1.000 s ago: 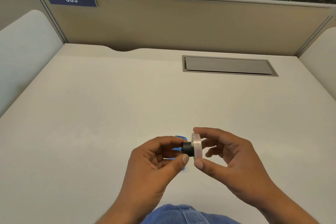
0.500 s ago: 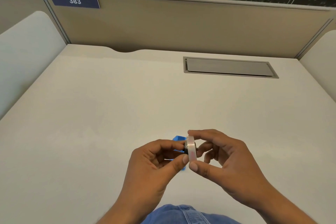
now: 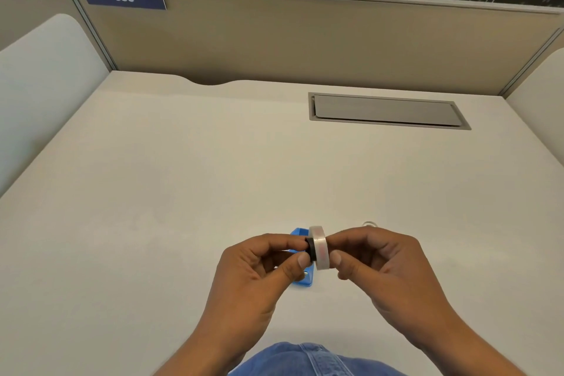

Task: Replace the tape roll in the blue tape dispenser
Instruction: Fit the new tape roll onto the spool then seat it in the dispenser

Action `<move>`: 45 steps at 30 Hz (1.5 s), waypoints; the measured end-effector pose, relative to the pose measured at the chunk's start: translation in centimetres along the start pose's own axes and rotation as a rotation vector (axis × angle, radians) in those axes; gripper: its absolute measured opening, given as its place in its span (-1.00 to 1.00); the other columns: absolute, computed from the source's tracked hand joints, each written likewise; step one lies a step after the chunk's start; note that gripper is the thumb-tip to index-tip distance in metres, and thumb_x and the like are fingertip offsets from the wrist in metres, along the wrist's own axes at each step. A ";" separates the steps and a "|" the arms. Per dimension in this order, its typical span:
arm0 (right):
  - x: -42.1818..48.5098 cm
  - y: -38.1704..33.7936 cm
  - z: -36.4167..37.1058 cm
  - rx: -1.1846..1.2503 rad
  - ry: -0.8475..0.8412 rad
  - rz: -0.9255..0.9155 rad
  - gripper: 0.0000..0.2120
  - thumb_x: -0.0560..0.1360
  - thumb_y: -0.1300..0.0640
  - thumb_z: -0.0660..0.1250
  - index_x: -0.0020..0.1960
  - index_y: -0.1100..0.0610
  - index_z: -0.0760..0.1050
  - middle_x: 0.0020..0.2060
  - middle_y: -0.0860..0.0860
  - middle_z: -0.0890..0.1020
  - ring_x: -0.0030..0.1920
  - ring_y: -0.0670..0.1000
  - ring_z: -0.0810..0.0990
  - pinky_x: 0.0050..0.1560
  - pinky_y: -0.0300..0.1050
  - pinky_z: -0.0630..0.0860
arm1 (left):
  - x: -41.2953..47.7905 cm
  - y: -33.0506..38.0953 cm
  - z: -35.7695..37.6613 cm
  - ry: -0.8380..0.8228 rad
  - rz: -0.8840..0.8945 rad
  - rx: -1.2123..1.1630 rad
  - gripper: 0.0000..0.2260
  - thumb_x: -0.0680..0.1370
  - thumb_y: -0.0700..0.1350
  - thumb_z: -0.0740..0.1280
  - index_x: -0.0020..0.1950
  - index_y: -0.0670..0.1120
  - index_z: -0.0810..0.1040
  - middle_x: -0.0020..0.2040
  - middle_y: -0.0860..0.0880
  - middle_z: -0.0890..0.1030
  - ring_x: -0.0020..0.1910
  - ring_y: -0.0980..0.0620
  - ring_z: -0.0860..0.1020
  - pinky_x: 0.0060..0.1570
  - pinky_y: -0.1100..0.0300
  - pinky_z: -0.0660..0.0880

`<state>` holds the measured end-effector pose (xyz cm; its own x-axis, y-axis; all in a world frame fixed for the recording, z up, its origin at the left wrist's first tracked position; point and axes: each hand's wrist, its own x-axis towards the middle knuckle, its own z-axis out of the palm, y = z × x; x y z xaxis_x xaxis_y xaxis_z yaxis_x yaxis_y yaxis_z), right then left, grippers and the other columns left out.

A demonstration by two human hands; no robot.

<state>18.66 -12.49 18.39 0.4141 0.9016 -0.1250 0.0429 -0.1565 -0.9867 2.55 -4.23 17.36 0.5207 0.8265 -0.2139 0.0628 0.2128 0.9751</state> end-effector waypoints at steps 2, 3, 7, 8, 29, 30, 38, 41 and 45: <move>0.2 0.4 0.0 -0.019 0.004 0.017 -0.81 0.40 0.39 0.45 -0.16 0.12 0.71 -0.29 0.06 0.74 -0.31 -0.03 0.65 -0.25 -0.18 0.59 | 0.2 -0.4 -0.1 -0.001 -0.002 0.017 -0.84 0.44 -0.26 0.45 -0.12 -0.01 0.72 -0.13 -0.03 0.75 -0.12 -0.03 0.69 -0.09 0.11 0.61; 0.3 0.6 0.0 -0.031 0.005 0.026 -0.82 0.40 0.38 0.45 -0.18 0.12 0.71 -0.29 0.08 0.73 -0.31 0.04 0.64 -0.24 -0.13 0.59 | 0.4 -0.6 -0.1 0.003 -0.005 0.025 -0.83 0.45 -0.28 0.45 -0.12 -0.01 0.72 -0.13 -0.02 0.75 -0.13 -0.02 0.69 -0.14 0.18 0.60; 0.7 1.7 0.2 -0.070 0.005 0.074 -0.84 0.41 0.36 0.46 -0.19 0.12 0.69 -0.31 0.09 0.72 -0.30 0.11 0.64 -0.23 -0.09 0.60 | 1.0 -1.4 0.0 0.017 -0.034 0.100 -0.82 0.45 -0.27 0.45 -0.13 0.02 0.71 -0.15 0.04 0.75 -0.20 0.08 0.67 -0.19 0.29 0.57; 0.8 1.9 0.3 -0.077 0.003 0.087 -0.84 0.41 0.36 0.46 -0.20 0.12 0.69 -0.32 0.08 0.72 -0.31 0.05 0.64 -0.23 -0.11 0.60 | 1.2 -1.8 0.0 0.017 -0.038 0.140 -0.83 0.46 -0.24 0.45 -0.12 0.04 0.72 -0.16 0.07 0.74 -0.21 0.12 0.66 -0.19 0.29 0.56; 5.6 8.1 1.2 -0.140 0.131 0.343 -0.89 0.42 0.23 0.48 -0.20 0.03 0.68 -0.30 -0.06 0.72 -0.29 -0.08 0.65 -0.27 -0.26 0.56 | 7.7 -8.7 0.2 -0.023 0.013 0.542 -0.82 0.53 -0.18 0.38 -0.13 0.11 0.59 -0.10 0.12 0.63 -0.06 0.25 0.55 -0.20 0.48 0.44; 5.9 8.4 1.3 -0.137 0.139 0.346 -0.90 0.42 0.23 0.48 -0.19 0.04 0.68 -0.30 -0.06 0.72 -0.30 -0.12 0.65 -0.28 -0.30 0.54 | 8.0 -8.8 0.3 -0.021 0.014 0.543 -0.80 0.53 -0.18 0.38 -0.14 0.15 0.57 -0.10 0.13 0.63 -0.06 0.26 0.55 -0.20 0.48 0.44; 7.7 10.1 1.3 -0.155 0.150 0.327 -0.83 0.44 0.29 0.44 -0.09 0.04 0.66 -0.21 -0.08 0.72 -0.20 -0.11 0.67 -0.25 -0.40 0.55 | 9.8 -10.0 0.6 -0.021 0.004 0.644 -0.84 0.56 -0.18 0.35 -0.06 0.11 0.53 -0.10 0.14 0.57 -0.07 0.22 0.53 -0.22 0.45 0.45; 8.0 10.5 1.2 -0.176 0.127 0.290 -0.81 0.44 0.30 0.44 -0.08 0.02 0.66 -0.19 -0.09 0.72 -0.20 -0.14 0.66 -0.23 -0.40 0.55 | 10.3 -10.4 0.5 -0.014 0.005 0.671 -0.91 0.57 -0.15 0.34 -0.01 0.04 0.56 -0.06 0.06 0.59 -0.07 0.12 0.54 -0.21 0.38 0.41; 8.1 10.9 1.3 -0.230 0.129 0.273 -0.82 0.44 0.28 0.43 -0.07 0.01 0.66 -0.20 -0.11 0.71 -0.20 -0.15 0.66 -0.23 -0.39 0.55 | 10.7 -10.5 0.3 -0.026 0.040 0.712 -0.92 0.56 -0.17 0.34 0.00 -0.01 0.57 -0.08 0.04 0.58 -0.11 0.14 0.53 -0.19 0.38 0.40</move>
<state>21.35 -6.35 6.45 0.5487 0.7584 -0.3519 0.1118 -0.4837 -0.8681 7.70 2.21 4.84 0.5535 0.8121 -0.1845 0.5798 -0.2168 0.7854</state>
